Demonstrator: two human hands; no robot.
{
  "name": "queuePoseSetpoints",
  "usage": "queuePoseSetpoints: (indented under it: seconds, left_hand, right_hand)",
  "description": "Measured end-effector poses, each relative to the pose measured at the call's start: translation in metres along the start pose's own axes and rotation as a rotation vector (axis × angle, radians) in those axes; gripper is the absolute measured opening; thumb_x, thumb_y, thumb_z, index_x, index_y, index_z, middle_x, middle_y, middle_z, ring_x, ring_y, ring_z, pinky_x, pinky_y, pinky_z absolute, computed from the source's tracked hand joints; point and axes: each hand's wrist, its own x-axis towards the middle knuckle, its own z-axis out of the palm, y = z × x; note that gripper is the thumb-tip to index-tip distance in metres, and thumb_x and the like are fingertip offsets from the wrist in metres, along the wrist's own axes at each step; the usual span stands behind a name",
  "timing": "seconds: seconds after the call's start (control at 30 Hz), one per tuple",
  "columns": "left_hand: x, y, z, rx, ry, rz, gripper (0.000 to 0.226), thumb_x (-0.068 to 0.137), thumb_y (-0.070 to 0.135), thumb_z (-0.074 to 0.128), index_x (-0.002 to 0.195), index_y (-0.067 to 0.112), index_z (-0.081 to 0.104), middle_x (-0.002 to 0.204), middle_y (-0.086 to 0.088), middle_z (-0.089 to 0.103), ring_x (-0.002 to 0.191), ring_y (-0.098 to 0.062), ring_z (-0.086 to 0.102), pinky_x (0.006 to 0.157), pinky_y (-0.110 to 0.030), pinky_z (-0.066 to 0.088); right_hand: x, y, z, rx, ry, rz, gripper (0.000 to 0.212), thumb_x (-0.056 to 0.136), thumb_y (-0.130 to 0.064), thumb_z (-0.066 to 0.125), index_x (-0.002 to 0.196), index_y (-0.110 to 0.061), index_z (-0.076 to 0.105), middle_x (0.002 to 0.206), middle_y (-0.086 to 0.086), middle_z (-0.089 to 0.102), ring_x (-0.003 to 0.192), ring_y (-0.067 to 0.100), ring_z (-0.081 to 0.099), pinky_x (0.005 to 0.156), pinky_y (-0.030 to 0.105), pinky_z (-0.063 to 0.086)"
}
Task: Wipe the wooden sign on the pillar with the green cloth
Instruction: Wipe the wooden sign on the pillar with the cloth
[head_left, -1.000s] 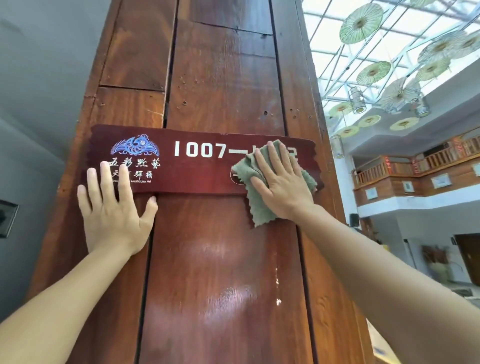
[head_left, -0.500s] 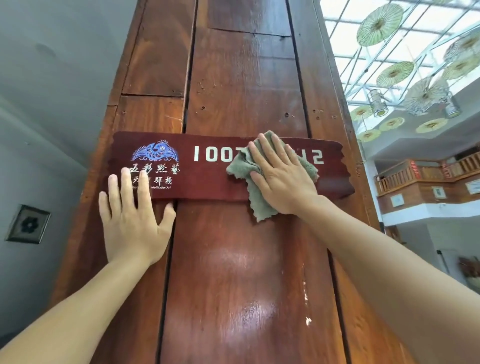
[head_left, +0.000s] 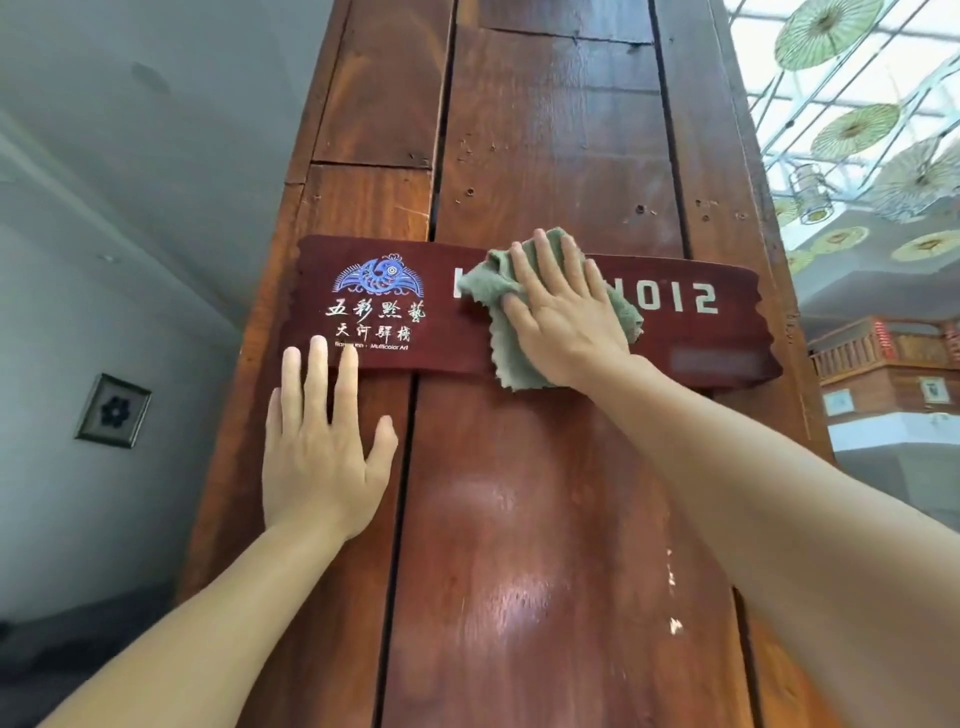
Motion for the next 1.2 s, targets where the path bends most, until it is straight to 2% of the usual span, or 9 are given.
queuePoseSetpoints:
  seconds: [0.13,0.33,0.4,0.63,0.8,0.87,1.07,1.13,1.2]
  left_hand:
    - [-0.034,-0.009,0.002,0.049,-0.073,-0.021,0.071,0.098,0.051,0.023,0.159,0.014,0.021,0.168,-0.012,0.016,0.155,-0.031,0.010,0.124,-0.051,0.018]
    - [-0.034,-0.009,-0.004,0.052,-0.109,-0.008,0.072,0.097,0.052,0.025,0.159,0.016,0.020,0.168,-0.012,0.016,0.156,-0.031,0.009,0.124,-0.051,0.016]
    - [-0.035,-0.009,-0.004,0.044,-0.111,-0.012,0.072,0.097,0.053,0.024,0.159,0.017,0.019,0.168,-0.011,0.015,0.156,-0.031,0.009,0.124,-0.050,0.016]
    - [-0.035,-0.007,-0.005,0.031,-0.109,-0.011,0.073,0.096,0.053,0.026,0.159,0.017,0.021,0.168,-0.011,0.016,0.156,-0.031,0.009,0.124,-0.051,0.016]
    - [-0.034,-0.009,-0.008,0.037,-0.125,0.006,0.074,0.096,0.054,0.026,0.159,0.016,0.020,0.169,-0.011,0.013,0.156,-0.031,0.006,0.125,-0.050,0.014]
    - [-0.035,-0.010,-0.008,0.034,-0.129,0.018,0.075,0.096,0.055,0.026,0.160,0.017,0.018,0.169,-0.011,0.012,0.156,-0.031,0.006,0.125,-0.050,0.014]
    - [-0.037,-0.011,-0.007,0.046,-0.119,0.031,0.075,0.096,0.054,0.027,0.159,0.014,0.020,0.168,-0.014,0.016,0.155,-0.033,0.009,0.124,-0.052,0.017]
    - [-0.037,-0.011,-0.008,0.050,-0.121,0.047,0.075,0.097,0.054,0.027,0.159,0.013,0.021,0.167,-0.015,0.017,0.155,-0.034,0.009,0.124,-0.052,0.016]
    - [-0.037,-0.011,-0.008,0.050,-0.125,0.049,0.074,0.097,0.054,0.027,0.157,0.012,0.024,0.166,-0.017,0.020,0.155,-0.036,0.011,0.124,-0.052,0.017]
  right_hand:
    - [0.023,-0.031,0.000,0.167,0.038,0.387,0.067,0.101,-0.051,0.009,0.162,-0.024,0.001,0.170,0.004,-0.012,0.154,0.029,-0.020,0.125,0.049,-0.011]
    - [-0.004,-0.071,0.015,-0.132,-0.001,-0.359,0.064,0.099,-0.060,0.011,0.160,-0.039,0.007,0.171,0.003,0.003,0.157,0.030,-0.008,0.126,0.051,0.000]
    - [0.006,-0.042,0.006,-0.199,0.000,-0.411,0.063,0.099,-0.061,0.011,0.159,-0.043,0.005,0.171,0.000,0.003,0.157,0.028,-0.006,0.126,0.050,0.003]
    - [0.023,-0.084,0.017,0.015,0.085,0.342,0.069,0.098,-0.057,0.015,0.161,-0.033,0.004,0.170,0.012,-0.006,0.154,0.041,-0.014,0.123,0.056,-0.009]
    - [0.008,-0.117,0.022,-0.119,0.033,-0.387,0.062,0.099,-0.060,0.011,0.159,-0.043,0.009,0.171,0.004,0.004,0.156,0.034,-0.007,0.125,0.054,0.000]
    - [0.018,-0.085,0.013,-0.186,0.012,-0.496,0.060,0.100,-0.061,0.012,0.158,-0.047,0.008,0.171,0.000,0.004,0.157,0.028,-0.006,0.126,0.051,0.002]
    - [0.040,-0.101,0.018,-0.012,0.106,0.329,0.066,0.097,-0.056,0.018,0.160,-0.036,0.010,0.170,0.013,0.003,0.154,0.042,-0.007,0.124,0.057,-0.005]
    - [0.041,-0.141,0.025,0.048,0.097,0.327,0.067,0.098,-0.056,0.015,0.161,-0.035,0.007,0.170,0.014,-0.002,0.153,0.044,-0.012,0.122,0.059,-0.009]
    - [0.036,-0.167,0.032,0.019,0.096,0.045,0.064,0.099,-0.055,0.014,0.160,-0.038,0.008,0.171,0.010,-0.002,0.154,0.041,-0.013,0.122,0.059,-0.010]
